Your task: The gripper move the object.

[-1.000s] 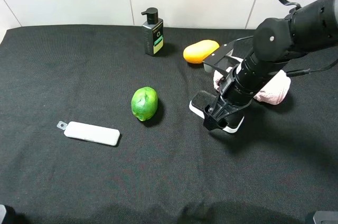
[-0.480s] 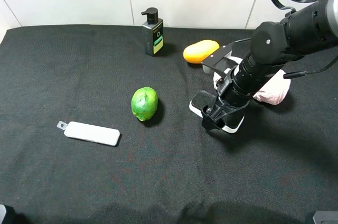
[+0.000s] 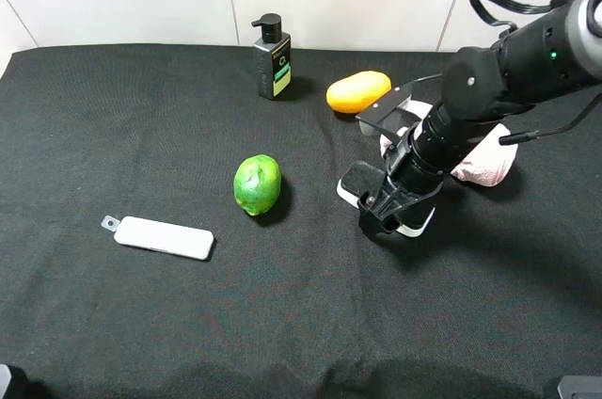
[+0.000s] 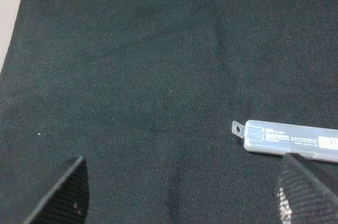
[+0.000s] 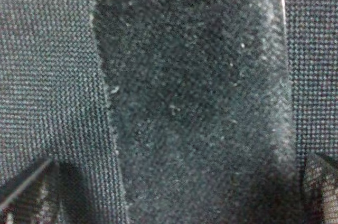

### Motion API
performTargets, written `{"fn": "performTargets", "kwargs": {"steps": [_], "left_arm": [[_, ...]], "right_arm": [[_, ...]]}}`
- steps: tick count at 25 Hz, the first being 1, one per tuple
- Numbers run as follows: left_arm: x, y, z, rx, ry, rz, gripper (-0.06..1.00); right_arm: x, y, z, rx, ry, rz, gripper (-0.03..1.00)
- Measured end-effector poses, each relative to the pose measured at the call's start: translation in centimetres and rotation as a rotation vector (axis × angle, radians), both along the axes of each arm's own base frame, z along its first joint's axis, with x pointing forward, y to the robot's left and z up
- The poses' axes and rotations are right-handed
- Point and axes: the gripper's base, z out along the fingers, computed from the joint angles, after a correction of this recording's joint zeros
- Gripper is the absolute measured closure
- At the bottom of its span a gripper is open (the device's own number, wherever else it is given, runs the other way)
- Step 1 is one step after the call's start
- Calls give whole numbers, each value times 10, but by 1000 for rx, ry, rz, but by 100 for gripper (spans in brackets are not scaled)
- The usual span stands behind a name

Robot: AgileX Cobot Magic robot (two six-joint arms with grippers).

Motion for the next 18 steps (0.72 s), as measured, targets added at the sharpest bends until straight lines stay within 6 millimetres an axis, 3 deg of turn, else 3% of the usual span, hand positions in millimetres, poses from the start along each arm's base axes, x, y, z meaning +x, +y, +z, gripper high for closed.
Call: {"fn": "performTargets", "kwargs": {"steps": [18], "left_arm": [[0,0,0,0,0,0,18]], "right_arm": [[2,1,-1,7,-19,-4,27]]}}
